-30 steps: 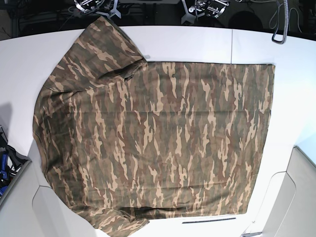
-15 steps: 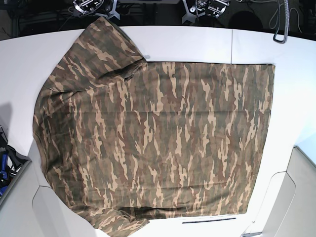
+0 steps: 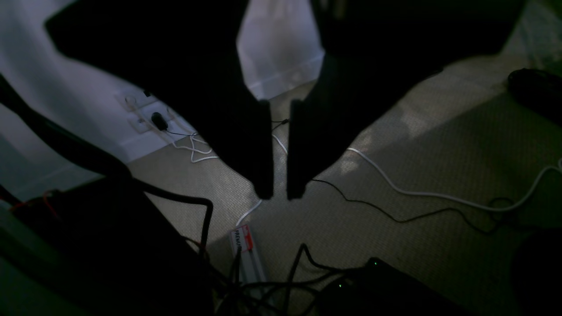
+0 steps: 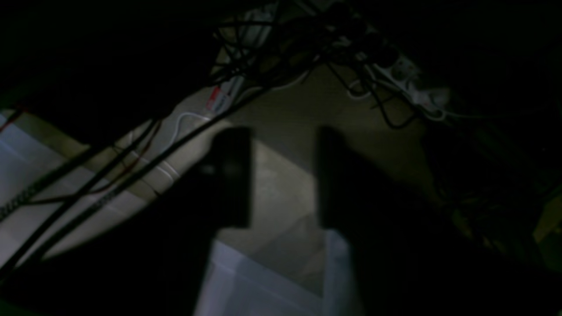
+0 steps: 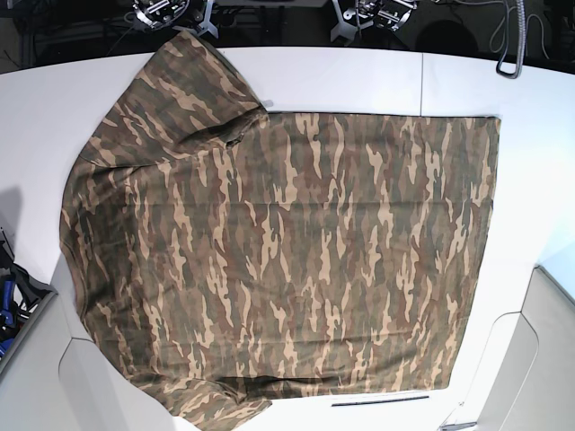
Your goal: Fold the T-shirt properly
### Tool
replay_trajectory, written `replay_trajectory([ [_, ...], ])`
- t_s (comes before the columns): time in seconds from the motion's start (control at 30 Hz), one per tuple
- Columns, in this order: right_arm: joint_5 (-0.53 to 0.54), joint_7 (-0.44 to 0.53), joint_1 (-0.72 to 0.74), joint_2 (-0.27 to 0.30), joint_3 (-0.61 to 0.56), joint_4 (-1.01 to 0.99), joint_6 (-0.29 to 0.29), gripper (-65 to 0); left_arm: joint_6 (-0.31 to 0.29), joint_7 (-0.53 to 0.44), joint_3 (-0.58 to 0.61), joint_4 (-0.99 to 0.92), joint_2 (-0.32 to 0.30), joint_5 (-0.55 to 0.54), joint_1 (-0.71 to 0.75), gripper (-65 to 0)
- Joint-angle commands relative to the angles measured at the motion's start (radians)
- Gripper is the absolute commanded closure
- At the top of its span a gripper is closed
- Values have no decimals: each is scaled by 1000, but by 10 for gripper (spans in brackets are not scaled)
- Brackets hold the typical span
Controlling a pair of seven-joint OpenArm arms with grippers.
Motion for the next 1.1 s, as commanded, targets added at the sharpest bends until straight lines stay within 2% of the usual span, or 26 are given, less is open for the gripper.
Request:
replay_trajectory([
  [0.0,4,2,-1,3,1,8,7,-94,-7,3,1,5,-3,-2,0,-64],
  [0.07,5,2,-1,3,1,8,7,-20,-7,3,0,5,-3,-2,0,-64],
  [0.2,5,2,-1,3,1,8,6,-20,-7,4,1,5,-3,-2,0,-65],
  [0.27,5,1,-1,3,1,8,7,-78,-20,8,1,5,-3,-2,0,-66],
  [0.37,6,2,-1,3,1,8,6,-243,-78,8,1,5,-3,-2,0,-131],
  [0.4,6,2,-1,3,1,8,6,-276,-83,7,1,5,-3,-2,0,-139],
  [0.43,6,2,-1,3,1,8,6,-280,-82,7,1,5,-3,-2,1,-138],
  [0.5,8,2,-1,3,1,8,7,-273,-82,6,0,5,-3,-2,1,-138],
  [0.63,7,2,-1,3,1,8,8,-194,-83,3,0,5,-3,-1,0,-135],
  [0.77,8,1,-1,3,1,8,8,-190,-83,8,0,5,-3,-2,1,-136],
  [0.87,8,1,-10,6,1,8,10,-190,-90,56,0,5,-3,-2,3,-136],
  [1.0,8,1,-23,14,1,8,38,-190,-261,81,0,6,-18,-3,23,-136],
  [1.07,8,1,-31,14,1,8,41,-190,-298,72,0,17,-26,-12,44,-136],
])
